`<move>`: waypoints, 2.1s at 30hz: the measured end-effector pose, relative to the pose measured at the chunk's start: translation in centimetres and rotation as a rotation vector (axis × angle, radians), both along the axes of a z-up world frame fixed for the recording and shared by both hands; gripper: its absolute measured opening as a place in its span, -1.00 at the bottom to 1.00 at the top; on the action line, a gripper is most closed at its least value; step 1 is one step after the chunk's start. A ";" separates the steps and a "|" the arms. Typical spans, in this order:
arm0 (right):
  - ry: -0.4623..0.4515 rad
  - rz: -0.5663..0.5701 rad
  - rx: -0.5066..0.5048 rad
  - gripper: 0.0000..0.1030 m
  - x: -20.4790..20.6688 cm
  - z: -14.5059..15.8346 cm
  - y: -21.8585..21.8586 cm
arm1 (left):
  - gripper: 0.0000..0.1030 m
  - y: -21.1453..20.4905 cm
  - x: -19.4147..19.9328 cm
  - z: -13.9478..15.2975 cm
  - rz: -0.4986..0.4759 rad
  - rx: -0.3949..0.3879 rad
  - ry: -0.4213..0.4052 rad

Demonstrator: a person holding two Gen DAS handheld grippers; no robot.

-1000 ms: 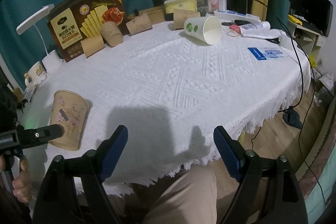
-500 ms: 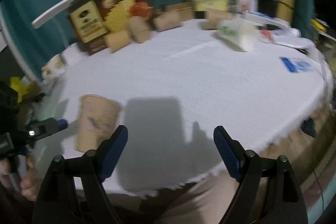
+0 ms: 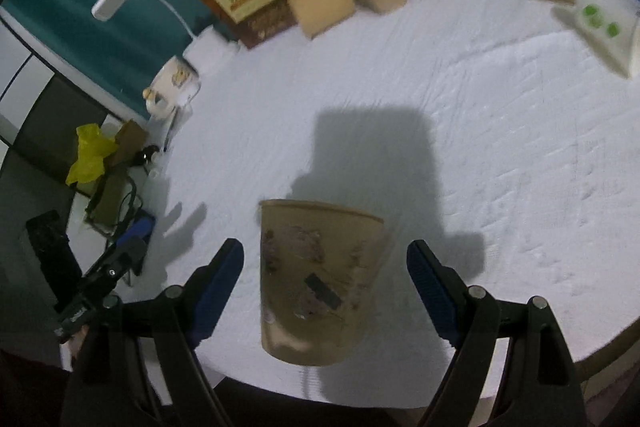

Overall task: Flip cup upright
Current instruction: 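Pass the cup from the left gripper into the right gripper, then rotate the right gripper to turn the held cup opening up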

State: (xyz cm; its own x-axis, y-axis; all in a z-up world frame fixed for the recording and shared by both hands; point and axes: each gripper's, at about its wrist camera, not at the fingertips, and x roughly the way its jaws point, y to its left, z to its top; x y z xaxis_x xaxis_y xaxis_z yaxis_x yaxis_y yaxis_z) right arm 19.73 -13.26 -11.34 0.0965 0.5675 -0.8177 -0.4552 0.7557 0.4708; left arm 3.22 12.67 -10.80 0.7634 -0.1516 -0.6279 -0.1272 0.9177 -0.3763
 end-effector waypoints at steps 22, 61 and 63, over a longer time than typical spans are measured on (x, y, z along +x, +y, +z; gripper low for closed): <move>0.025 0.162 -0.019 0.22 1.5 -0.1 4.5 | 0.54 1.6 -0.3 -0.8 -0.020 -0.033 -0.008; -0.690 -0.045 -0.041 0.22 -5.5 0.7 2.4 | 0.54 -2.3 1.4 -1.9 -0.072 -0.003 0.062; -0.691 -0.040 -0.045 0.22 -5.8 0.5 2.3 | 0.54 -2.6 1.3 -2.1 -0.080 0.005 0.066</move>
